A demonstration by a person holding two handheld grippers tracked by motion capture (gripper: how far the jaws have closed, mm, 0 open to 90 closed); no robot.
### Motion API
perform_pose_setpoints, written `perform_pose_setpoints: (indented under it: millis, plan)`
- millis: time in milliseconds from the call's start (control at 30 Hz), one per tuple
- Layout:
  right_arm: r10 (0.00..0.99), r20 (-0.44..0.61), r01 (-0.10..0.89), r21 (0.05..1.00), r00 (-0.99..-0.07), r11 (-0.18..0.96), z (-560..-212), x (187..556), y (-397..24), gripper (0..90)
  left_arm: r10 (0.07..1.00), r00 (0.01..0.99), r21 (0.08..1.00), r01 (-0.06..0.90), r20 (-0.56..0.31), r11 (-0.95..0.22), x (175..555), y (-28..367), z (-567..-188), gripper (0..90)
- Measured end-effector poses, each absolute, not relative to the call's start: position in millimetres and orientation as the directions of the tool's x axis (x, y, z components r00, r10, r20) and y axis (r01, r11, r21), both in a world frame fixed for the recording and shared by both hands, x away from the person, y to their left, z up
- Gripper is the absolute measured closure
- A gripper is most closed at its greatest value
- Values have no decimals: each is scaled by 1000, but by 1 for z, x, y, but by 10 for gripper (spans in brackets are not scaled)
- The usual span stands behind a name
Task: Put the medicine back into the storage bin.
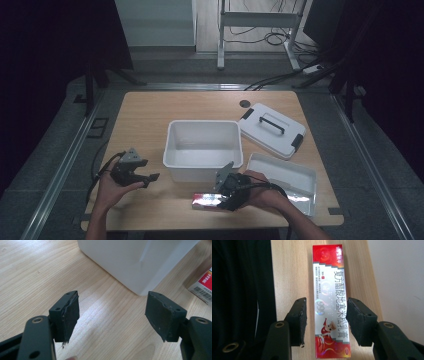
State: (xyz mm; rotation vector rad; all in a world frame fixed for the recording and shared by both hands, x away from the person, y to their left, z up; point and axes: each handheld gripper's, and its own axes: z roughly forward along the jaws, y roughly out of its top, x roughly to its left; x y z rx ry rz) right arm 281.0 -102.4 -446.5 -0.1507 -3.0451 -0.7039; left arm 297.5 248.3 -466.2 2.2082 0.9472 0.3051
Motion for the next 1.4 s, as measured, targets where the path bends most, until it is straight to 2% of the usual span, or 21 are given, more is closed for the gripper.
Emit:
perform_pose_setpoints:
  millis: [633,1067,1167,1400]
  plan:
    - [97,29,101,351,-995,931,-471,288,-93,470,708,704,683,544,-56,-487,298,247,-468,275]
    - [60,38,69,317,-997,946,-478,290,-89,512,709,703,685,543,-55,-486,297,249,-466,275]
    - [53,43,64,340,-998,938,-471,286,-91,513,709,703,686,543,-57,-484,297,249,-466,275]
    - [29,9,30,437,-1000,899,-427,279,-98,514,712,700,690,544,-59,-477,297,249,-465,275]
